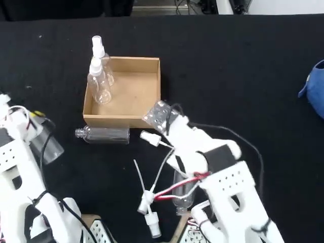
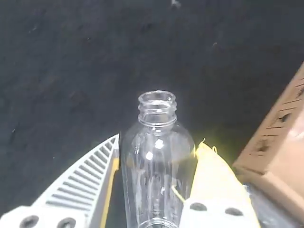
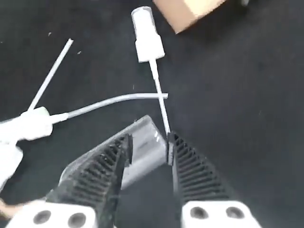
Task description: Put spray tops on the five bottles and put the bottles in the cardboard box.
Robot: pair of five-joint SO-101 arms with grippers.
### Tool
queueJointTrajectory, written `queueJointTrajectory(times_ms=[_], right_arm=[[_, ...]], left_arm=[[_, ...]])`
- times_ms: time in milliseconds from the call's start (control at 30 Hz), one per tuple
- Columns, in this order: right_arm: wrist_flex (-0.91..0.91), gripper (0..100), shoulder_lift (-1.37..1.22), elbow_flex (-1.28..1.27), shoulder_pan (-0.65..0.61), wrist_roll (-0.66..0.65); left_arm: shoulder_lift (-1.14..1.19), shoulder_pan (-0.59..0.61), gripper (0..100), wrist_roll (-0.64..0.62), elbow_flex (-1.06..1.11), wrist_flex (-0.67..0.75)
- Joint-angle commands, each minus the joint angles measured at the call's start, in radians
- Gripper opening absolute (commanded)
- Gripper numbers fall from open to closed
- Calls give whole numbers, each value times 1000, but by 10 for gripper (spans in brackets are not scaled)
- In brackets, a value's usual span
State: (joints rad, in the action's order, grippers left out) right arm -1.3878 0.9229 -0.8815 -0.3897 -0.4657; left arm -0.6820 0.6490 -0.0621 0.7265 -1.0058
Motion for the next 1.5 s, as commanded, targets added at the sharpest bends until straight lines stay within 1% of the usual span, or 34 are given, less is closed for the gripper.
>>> queueJointTrajectory(times_ms=[0,133,300,533,733,867,933,1100,1167,1333,1467], right_arm=[[196,103,-134,-2,-46,-5],[325,113,-252,-4,-87,-5],[486,205,-397,-35,-112,-5],[669,197,-576,-54,-107,3],[743,195,-693,-48,-109,3],[764,182,-725,-47,-110,5],[764,159,-725,-48,-110,5],[747,7,-723,-51,-92,5],[698,25,-723,-44,-54,5],[563,12,-631,1,68,-6],[474,12,-475,16,141,-101]], left_arm=[[-26,-54,29,-31,-62,66],[-28,-53,29,-31,-42,71],[-37,-54,29,-31,19,114],[-37,-53,29,-31,30,123],[-37,-44,29,-31,30,123],[-37,-44,29,-31,30,123],[-37,-44,29,-29,30,123],[-37,-44,29,-28,31,123],[-37,-44,29,-25,33,123],[-37,-44,29,-25,33,123],[-37,-44,29,-25,33,123]])
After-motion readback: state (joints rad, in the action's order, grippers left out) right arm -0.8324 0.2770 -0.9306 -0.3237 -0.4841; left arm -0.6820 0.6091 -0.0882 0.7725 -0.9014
